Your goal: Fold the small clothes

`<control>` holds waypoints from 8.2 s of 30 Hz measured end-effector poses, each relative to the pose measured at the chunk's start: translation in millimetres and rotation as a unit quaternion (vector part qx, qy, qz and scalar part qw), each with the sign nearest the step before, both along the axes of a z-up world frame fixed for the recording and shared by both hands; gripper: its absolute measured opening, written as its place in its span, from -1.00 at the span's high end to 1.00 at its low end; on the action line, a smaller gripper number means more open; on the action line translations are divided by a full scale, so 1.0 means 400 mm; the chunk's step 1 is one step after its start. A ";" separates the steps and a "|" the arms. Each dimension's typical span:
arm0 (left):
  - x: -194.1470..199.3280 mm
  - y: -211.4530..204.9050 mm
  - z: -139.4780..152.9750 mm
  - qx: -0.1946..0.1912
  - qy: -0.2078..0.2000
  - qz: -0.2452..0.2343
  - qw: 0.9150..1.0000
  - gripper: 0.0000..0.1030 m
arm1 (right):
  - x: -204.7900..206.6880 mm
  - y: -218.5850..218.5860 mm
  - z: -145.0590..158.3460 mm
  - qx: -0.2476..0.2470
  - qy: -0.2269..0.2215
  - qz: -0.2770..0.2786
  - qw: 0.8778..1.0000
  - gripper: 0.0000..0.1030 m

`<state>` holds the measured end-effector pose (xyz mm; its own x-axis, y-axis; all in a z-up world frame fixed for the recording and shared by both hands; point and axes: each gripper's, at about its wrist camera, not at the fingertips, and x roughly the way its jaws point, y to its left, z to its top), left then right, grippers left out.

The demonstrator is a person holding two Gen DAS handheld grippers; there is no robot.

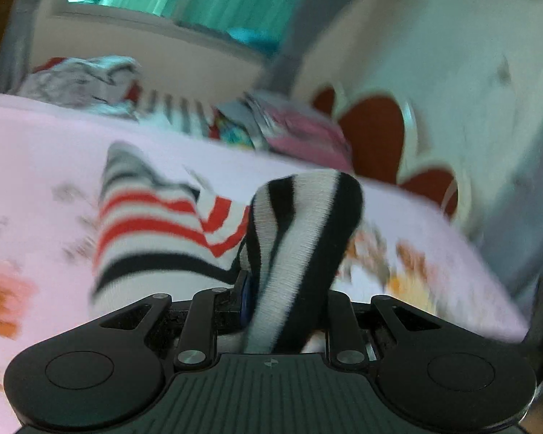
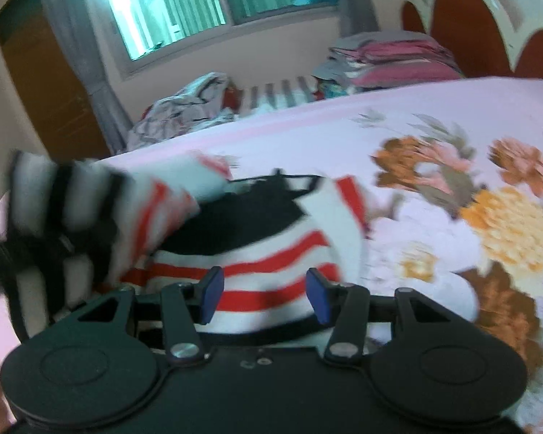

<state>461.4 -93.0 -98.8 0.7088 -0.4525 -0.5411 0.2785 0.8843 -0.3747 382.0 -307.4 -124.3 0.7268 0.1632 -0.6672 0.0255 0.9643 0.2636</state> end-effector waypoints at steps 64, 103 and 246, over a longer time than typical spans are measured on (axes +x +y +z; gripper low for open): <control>-0.031 0.074 -0.023 0.064 0.116 -0.005 0.991 -0.57 | -0.170 -0.106 -0.059 0.073 0.072 -0.018 0.995 0.52; 0.131 0.033 0.001 0.081 0.099 0.019 0.992 -0.58 | 0.051 -0.072 -0.034 -0.013 0.025 -0.021 0.999 0.80; 0.144 0.058 0.013 0.006 0.140 -0.037 0.989 -0.14 | 0.106 -0.103 -0.069 0.203 0.051 0.027 0.977 0.37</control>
<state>519.0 -70.0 -93.6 0.4959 -0.4899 -0.7170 0.2283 0.8702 -0.4367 424.2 -348.5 -152.1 0.6426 0.4662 -0.6081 0.0242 0.7809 0.6242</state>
